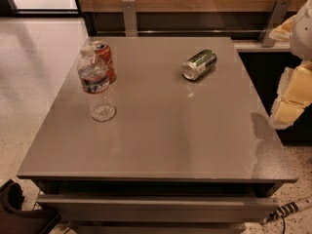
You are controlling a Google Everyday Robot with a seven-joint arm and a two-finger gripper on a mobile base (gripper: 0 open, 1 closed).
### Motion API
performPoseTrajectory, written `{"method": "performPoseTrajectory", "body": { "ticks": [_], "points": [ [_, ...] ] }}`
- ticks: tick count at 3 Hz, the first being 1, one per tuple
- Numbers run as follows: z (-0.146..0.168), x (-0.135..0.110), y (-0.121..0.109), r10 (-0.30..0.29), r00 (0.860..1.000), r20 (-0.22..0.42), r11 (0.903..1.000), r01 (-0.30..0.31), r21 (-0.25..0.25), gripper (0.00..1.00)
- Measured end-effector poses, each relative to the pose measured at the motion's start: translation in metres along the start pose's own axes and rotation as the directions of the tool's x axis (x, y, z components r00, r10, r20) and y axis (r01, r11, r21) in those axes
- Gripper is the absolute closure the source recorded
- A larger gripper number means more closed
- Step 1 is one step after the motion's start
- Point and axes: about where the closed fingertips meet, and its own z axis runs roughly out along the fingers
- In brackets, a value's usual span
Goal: Place green can upright
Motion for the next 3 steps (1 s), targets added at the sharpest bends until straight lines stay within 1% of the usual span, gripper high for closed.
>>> {"method": "performPoseTrajectory", "body": {
  "ticks": [1, 2, 3],
  "points": [
    [0.0, 0.0, -0.002, 0.009, 1.0, 0.006, 1.0, -0.009, -0.001, 0.0],
    [0.003, -0.002, -0.019, 0.107, 0.992, 0.066, 0.9943, -0.106, -0.014, 0.0],
    [0.02, -0.003, -0.032, 0.277, 0.949, 0.15, 0.9607, -0.274, -0.045, 0.0]
  ]
}}
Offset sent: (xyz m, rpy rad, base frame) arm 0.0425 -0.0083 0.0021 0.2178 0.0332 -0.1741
